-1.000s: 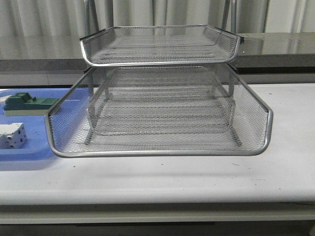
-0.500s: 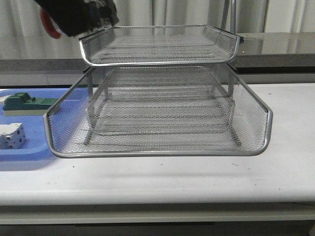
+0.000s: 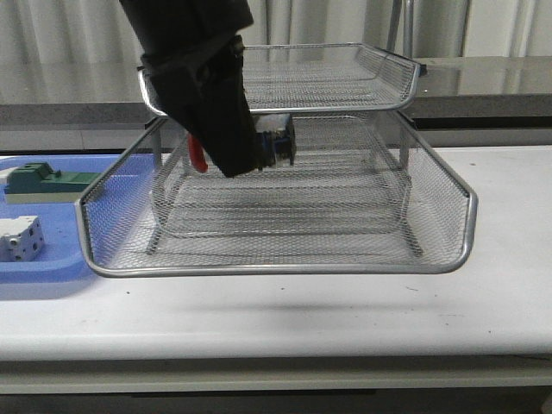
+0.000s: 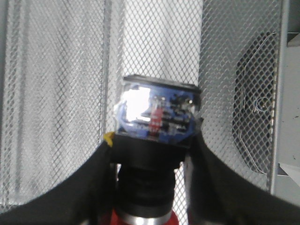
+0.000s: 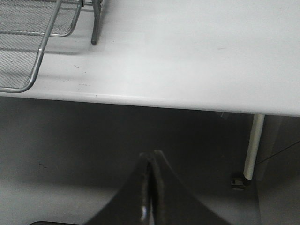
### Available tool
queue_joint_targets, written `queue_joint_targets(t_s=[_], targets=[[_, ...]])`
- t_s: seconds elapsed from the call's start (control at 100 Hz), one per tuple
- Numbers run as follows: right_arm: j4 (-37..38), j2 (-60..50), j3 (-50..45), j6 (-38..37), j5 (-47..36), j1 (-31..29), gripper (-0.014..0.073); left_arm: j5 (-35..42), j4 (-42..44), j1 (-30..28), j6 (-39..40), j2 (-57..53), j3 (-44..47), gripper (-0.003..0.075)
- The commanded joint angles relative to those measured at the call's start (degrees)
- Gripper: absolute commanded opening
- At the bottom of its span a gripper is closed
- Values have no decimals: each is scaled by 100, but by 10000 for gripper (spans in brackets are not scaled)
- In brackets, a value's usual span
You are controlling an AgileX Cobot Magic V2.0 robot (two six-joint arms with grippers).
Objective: Place button on rack with both arms
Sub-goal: 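Lift the button and carry it over the pulled-out middle tray, then lower the button into the middle tray, open the left gripper, withdraw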
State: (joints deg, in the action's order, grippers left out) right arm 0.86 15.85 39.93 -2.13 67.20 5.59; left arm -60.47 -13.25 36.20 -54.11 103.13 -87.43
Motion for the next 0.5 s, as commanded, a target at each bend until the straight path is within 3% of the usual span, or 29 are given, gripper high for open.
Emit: queue_joint_targets(t_s=[0.0,0.49], targets=[[78,80,188,0,-335,-12,-68,274,-135,81,61,-165,-131,-20],[78,80,188,0,-335,-12,-68,770,-106,81,61,-22,-131,-20]])
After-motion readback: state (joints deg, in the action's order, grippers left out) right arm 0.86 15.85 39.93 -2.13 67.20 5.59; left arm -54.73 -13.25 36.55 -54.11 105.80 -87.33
